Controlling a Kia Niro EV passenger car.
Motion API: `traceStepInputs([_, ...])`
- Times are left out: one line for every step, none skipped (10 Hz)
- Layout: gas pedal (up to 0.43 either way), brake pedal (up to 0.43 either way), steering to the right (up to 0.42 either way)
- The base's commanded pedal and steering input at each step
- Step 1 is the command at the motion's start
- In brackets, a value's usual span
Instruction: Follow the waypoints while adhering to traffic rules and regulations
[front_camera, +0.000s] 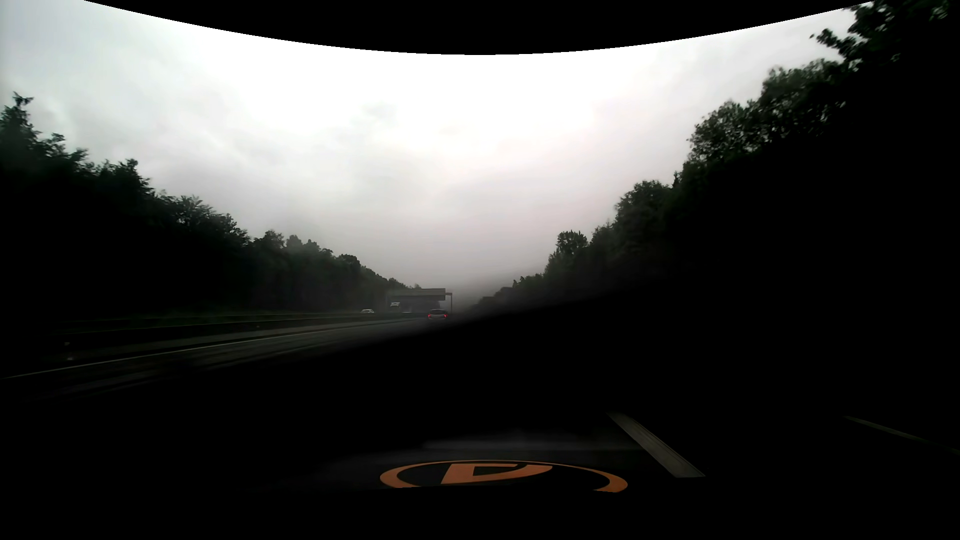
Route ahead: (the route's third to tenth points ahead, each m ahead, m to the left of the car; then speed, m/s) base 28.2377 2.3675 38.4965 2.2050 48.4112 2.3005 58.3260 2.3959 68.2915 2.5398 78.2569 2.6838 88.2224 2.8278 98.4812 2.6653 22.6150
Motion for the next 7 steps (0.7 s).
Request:
traceStepInputs([0.157, 0.000, 0.000])
traceStepInputs([0.138, 0.000, 0.000])
traceStepInputs([0.130, 0.000, 0.000])
traceStepInputs([0.110, 0.000, -0.001])
traceStepInputs([0.110, 0.000, -0.003])
traceStepInputs([0.110, 0.000, -0.004])
traceStepInputs([0.110, 0.000, -0.004])
